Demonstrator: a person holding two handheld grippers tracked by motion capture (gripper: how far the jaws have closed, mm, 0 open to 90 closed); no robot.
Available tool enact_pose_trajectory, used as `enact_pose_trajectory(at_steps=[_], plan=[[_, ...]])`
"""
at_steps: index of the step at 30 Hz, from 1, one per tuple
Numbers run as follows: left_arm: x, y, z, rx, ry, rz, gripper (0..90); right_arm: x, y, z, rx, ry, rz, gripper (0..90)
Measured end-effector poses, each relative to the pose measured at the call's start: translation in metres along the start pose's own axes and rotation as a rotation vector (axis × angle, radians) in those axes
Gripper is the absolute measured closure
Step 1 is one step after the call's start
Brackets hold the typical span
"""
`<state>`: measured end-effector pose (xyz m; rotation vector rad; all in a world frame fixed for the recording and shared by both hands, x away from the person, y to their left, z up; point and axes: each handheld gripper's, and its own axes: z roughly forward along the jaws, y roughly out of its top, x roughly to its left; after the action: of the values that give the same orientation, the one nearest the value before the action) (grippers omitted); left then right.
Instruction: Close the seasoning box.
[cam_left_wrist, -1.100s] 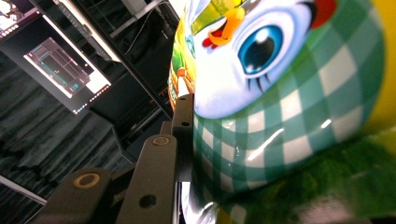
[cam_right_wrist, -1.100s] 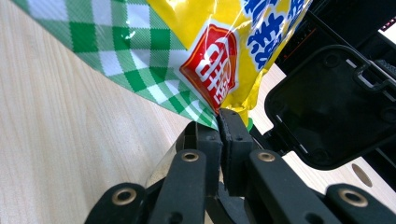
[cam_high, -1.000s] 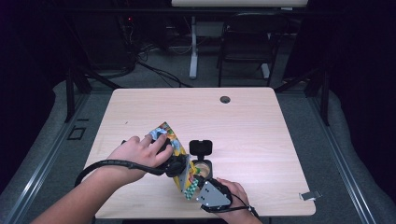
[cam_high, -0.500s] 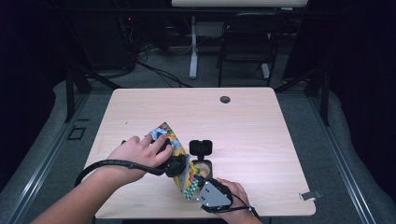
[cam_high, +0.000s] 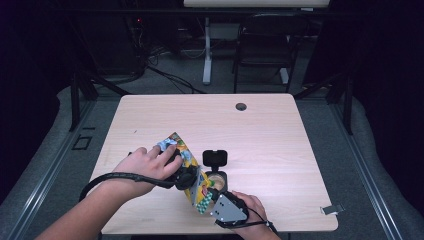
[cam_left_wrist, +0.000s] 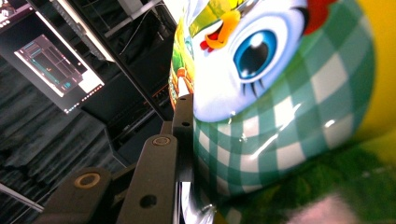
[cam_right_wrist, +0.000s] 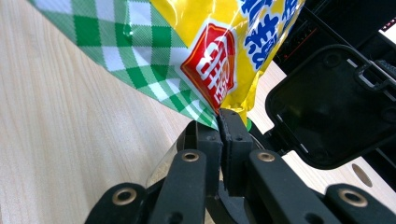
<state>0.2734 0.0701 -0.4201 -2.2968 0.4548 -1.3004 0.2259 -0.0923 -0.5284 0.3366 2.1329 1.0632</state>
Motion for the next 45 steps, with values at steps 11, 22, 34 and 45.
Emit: enact_pose_trajectory(at_steps=[11, 22, 34, 45], plan=[[-0.004, -0.005, 0.004, -0.011, -0.018, -0.034, 74.4, 0.0, 0.0, 0.0, -0.009, -0.003, 0.002, 87.9], [-0.008, -0.008, 0.007, -0.022, -0.035, -0.071, 74.4, -0.001, 0.001, 0.0, -0.011, -0.009, 0.003, 88.0], [-0.015, -0.011, 0.013, -0.045, -0.062, -0.13, 74.4, -0.002, 0.0, -0.001, -0.007, -0.016, 0.008, 88.0], [-0.021, -0.014, 0.017, -0.066, -0.081, -0.178, 74.4, -0.002, 0.001, -0.001, -0.006, -0.021, 0.006, 88.1]])
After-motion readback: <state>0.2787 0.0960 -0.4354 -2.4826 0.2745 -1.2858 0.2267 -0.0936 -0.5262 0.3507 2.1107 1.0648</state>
